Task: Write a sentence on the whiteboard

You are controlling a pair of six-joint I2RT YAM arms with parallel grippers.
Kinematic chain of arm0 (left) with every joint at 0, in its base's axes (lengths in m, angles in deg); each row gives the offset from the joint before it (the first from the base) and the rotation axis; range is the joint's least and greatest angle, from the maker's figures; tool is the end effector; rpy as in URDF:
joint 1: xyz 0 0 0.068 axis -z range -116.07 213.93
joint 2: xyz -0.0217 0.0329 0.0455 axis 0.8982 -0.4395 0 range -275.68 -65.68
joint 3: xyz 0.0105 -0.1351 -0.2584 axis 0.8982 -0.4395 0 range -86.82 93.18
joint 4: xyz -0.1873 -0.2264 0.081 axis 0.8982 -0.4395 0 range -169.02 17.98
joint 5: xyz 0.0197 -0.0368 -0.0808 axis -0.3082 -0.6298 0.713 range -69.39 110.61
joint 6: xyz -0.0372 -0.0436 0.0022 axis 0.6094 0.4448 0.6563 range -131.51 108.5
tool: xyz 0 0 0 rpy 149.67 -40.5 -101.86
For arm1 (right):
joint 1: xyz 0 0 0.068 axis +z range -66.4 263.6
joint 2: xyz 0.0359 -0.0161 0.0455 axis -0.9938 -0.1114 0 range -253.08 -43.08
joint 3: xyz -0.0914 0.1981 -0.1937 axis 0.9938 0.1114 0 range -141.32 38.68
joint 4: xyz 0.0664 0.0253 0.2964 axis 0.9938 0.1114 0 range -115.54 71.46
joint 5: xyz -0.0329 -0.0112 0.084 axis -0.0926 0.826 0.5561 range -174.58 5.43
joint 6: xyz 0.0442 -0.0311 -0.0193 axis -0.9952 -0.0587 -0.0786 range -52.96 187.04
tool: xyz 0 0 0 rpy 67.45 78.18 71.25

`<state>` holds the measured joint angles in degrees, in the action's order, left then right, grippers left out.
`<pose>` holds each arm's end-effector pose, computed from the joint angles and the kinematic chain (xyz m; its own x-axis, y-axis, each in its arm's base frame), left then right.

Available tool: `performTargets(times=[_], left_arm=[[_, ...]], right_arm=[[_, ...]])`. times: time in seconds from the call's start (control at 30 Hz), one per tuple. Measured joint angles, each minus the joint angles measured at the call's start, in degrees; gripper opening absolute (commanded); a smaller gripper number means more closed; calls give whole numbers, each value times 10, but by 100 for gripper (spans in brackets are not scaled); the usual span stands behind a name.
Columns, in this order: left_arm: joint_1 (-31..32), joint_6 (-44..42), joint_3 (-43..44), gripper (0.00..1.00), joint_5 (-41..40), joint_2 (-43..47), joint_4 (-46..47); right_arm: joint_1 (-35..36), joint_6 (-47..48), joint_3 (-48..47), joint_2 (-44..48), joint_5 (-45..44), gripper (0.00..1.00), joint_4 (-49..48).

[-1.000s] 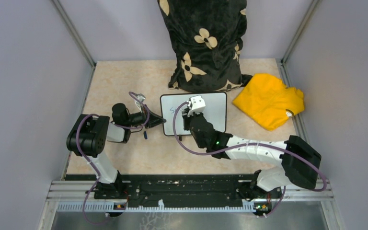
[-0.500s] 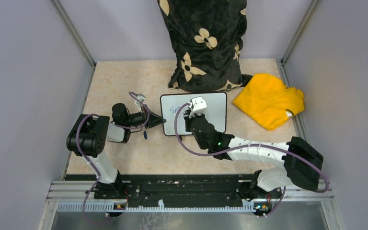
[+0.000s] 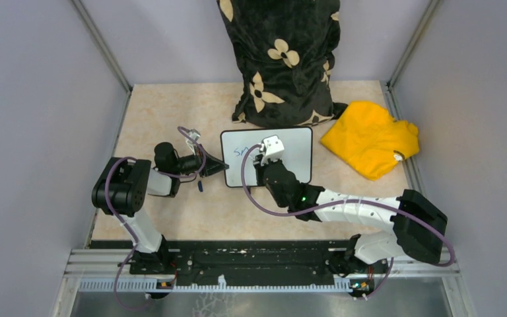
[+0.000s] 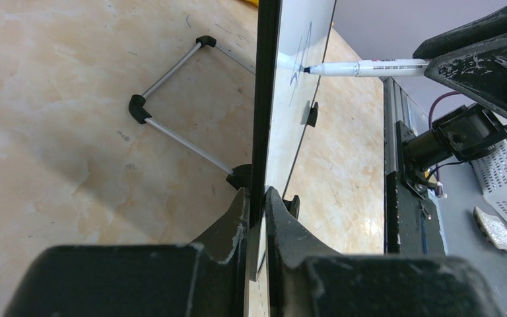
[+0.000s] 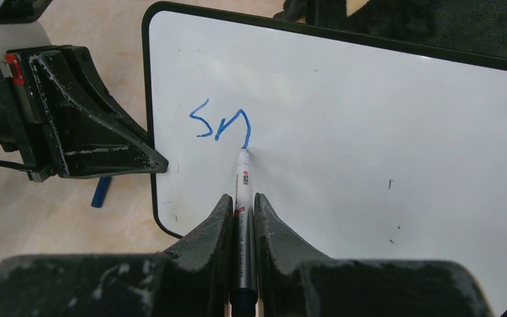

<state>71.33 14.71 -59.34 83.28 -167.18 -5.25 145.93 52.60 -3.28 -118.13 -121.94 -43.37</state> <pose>0.2990 -0.0753 0.1166 -0.5245 -0.1363 -0.8404 0.7819 0.3137 -0.5388 0.1732 0.2770 0.2510 -0.2261 -0.0045 -0.9741 -0.3877 0.9178 0.0857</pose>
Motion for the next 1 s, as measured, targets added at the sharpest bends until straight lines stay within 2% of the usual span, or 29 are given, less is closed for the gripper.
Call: performTargets(times=[1.0], left_arm=[[1, 0, 0, 0, 0, 0, 0]], right_arm=[[-8, 11, -2, 0, 4, 0, -7]])
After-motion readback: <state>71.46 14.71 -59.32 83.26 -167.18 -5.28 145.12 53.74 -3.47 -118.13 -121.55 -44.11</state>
